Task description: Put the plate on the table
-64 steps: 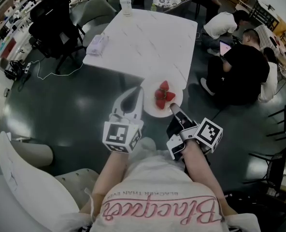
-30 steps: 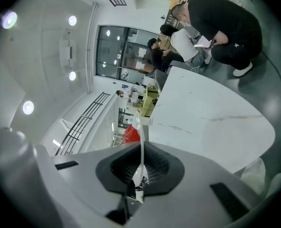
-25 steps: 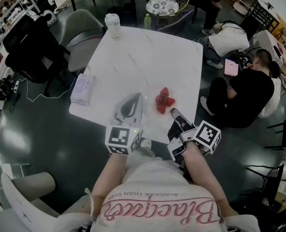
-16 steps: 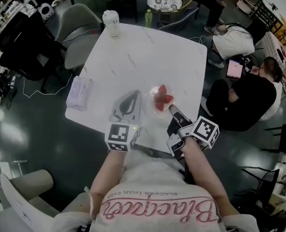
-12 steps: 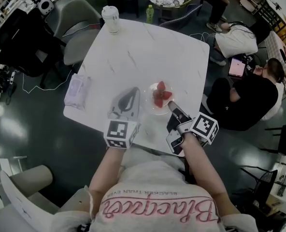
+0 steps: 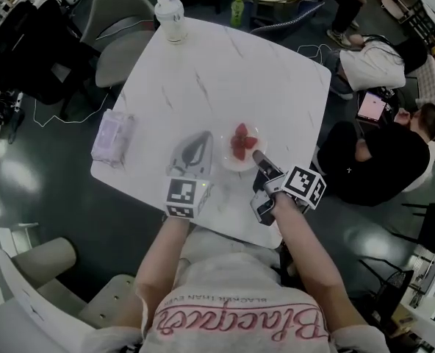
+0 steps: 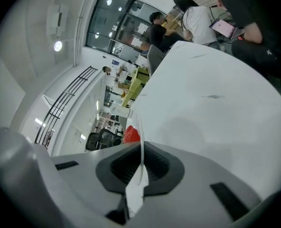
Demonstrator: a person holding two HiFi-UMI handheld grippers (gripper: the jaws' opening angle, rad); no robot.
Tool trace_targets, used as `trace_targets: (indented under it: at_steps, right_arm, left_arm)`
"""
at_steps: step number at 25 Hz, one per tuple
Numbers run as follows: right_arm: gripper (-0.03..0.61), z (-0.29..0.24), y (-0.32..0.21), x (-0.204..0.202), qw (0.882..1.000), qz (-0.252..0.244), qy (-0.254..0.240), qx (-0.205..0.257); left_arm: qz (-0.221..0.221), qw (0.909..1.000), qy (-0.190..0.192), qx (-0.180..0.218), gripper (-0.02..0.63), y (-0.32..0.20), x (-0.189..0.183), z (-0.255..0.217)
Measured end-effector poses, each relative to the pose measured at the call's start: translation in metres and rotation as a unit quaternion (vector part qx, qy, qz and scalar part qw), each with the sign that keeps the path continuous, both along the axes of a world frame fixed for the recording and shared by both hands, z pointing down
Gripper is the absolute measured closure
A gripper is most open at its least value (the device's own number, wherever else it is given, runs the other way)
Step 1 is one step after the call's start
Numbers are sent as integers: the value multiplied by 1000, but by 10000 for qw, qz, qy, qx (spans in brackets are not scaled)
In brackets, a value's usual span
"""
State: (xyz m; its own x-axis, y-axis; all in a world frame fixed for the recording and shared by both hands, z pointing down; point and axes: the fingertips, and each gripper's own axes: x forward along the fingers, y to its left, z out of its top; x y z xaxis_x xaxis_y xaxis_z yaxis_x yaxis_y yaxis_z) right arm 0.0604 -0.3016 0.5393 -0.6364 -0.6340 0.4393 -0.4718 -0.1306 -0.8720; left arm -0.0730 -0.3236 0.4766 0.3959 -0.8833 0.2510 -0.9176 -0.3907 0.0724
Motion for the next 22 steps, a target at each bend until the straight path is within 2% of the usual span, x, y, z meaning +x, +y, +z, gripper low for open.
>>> trace_targets:
  at_steps: [7,14,18,22]
  right_arm:
    - [568,44,-13,0,9991,-107,255,-336]
    - [568,61,-25,-1,9965,-381,710,-241]
    - [566,66,-28,1,9885,-639,1373,-17]
    - [547,70,-33,2,9723,-848,2170,163]
  left_arm:
    - [-124,9994,-65,-321,607,-15,-2,36]
    - [-96,9988,-126,-454,607,-21,6,51]
    - [-72,9986,-166,-495,607,-17,8,57]
    - [-28,9985,-216,-503,607,-16,8,58]
